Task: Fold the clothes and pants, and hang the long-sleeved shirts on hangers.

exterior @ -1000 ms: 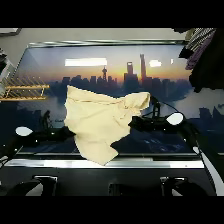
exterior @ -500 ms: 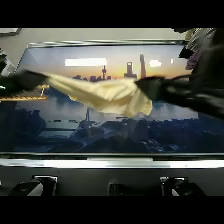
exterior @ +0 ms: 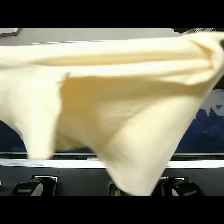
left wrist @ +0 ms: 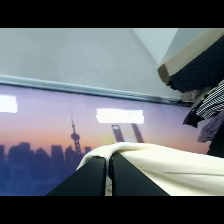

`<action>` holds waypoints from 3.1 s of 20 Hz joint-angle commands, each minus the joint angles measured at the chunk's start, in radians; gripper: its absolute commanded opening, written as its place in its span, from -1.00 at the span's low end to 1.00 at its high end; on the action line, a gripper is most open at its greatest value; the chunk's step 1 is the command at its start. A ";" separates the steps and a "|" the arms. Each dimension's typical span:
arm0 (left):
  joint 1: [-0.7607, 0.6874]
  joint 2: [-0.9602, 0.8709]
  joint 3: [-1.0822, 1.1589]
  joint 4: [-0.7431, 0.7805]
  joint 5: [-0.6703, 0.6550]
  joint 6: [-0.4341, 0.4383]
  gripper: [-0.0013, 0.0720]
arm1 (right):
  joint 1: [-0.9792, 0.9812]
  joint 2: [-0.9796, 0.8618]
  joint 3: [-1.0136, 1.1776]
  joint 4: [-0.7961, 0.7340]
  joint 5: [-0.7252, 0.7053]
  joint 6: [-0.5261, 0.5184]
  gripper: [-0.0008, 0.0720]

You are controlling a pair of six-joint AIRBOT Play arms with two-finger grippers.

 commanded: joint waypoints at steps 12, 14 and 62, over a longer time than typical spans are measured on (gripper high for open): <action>-0.027 -0.915 -0.148 0.003 0.190 0.047 -0.93 | -0.001 -0.982 -0.100 -0.134 -0.162 0.043 -0.89; -0.044 -1.067 -0.106 -0.035 0.188 0.050 -0.93 | -0.001 -1.098 -0.099 -0.067 -0.230 0.043 -0.89; 0.376 -0.399 -1.001 -0.186 -0.024 0.363 0.88 | -0.538 -0.455 -1.176 -0.147 0.117 -0.323 -0.89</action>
